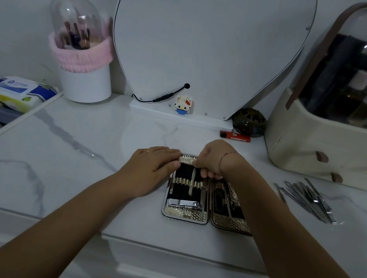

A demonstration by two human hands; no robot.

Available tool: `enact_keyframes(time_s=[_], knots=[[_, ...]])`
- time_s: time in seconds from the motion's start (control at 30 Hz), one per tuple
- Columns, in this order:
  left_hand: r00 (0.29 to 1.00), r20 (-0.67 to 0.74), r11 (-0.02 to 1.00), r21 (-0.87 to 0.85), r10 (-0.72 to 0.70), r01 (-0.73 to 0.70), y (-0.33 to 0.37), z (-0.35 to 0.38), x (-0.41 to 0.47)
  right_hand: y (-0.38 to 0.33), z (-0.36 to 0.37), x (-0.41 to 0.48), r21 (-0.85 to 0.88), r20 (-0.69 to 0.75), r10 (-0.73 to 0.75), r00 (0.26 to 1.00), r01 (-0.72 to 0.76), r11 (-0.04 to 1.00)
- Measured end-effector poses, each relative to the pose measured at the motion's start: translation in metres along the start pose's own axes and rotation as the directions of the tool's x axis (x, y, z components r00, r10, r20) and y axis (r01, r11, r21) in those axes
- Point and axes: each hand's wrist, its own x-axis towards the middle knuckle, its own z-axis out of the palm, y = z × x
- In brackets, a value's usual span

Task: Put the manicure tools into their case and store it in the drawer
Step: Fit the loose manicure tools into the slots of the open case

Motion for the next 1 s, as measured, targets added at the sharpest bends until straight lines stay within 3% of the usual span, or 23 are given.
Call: enact_keyframes(time_s=[0.2,0.37,0.47,0.57,0.73,0.87,1.0], knots=[[1.0,-0.005,1.0,-0.01,0.0,0.0,0.001,-0.001,0.0,0.004,0.0,-0.012,0.021,-0.048,-0.122,0.991,0.123,0.992],[1.0,0.014,1.0,0.011,0.002,-0.002,0.001,-0.001,-0.001,0.017,0.004,-0.012,0.151,-0.122,-0.212,0.97,0.229,0.962],[0.999,0.04,1.0,0.022,-0.004,0.004,0.002,-0.003,-0.002,0.029,0.005,-0.019,0.25,-0.247,-0.276,0.929,0.336,0.908],[0.998,0.058,0.999,-0.026,-0.029,0.031,0.007,-0.007,-0.003,0.059,-0.001,-0.033,0.247,-0.446,-0.316,0.838,0.454,0.856],[0.997,0.071,0.981,-0.188,-0.03,0.043,0.008,-0.012,0.006,0.136,-0.03,-0.059,0.159,-0.685,-0.097,0.722,0.279,0.947],[0.991,0.017,0.962,-0.236,-0.135,0.135,0.007,-0.012,0.019,0.159,-0.032,-0.067,0.07,-0.625,-0.001,0.781,0.057,0.996],[0.989,0.0,0.936,-0.321,-0.151,0.143,0.015,-0.013,0.012,0.156,-0.027,-0.063,-0.012,-0.599,0.019,0.801,-0.032,0.999]])
